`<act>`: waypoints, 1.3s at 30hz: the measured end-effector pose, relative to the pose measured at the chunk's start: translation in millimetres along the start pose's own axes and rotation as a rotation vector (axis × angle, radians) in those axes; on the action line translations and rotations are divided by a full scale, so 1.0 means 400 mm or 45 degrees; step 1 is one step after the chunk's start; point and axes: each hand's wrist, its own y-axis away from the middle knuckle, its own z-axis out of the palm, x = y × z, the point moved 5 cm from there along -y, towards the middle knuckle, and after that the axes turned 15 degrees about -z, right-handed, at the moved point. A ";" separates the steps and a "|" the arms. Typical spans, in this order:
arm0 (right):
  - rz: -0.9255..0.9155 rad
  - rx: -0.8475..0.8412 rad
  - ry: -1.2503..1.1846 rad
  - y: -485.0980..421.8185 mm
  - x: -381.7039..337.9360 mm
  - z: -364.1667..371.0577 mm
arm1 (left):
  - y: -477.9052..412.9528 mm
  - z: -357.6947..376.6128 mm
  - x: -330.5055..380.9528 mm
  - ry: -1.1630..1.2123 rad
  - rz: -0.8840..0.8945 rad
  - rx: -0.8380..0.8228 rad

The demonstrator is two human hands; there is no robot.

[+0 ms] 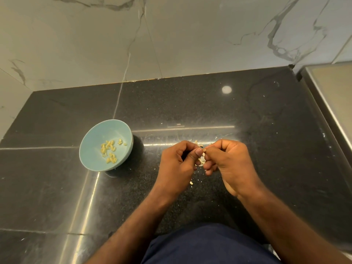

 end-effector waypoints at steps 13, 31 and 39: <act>0.075 -0.051 -0.176 -0.013 -0.009 -0.016 | -0.025 0.005 -0.014 0.424 -0.217 -0.134; -0.297 -0.324 0.415 -0.006 -0.026 -0.004 | 0.000 -0.032 -0.012 0.243 -0.140 -0.176; -0.474 -0.354 0.658 -0.001 -0.044 0.006 | 0.004 -0.040 0.005 -0.047 -0.002 -0.040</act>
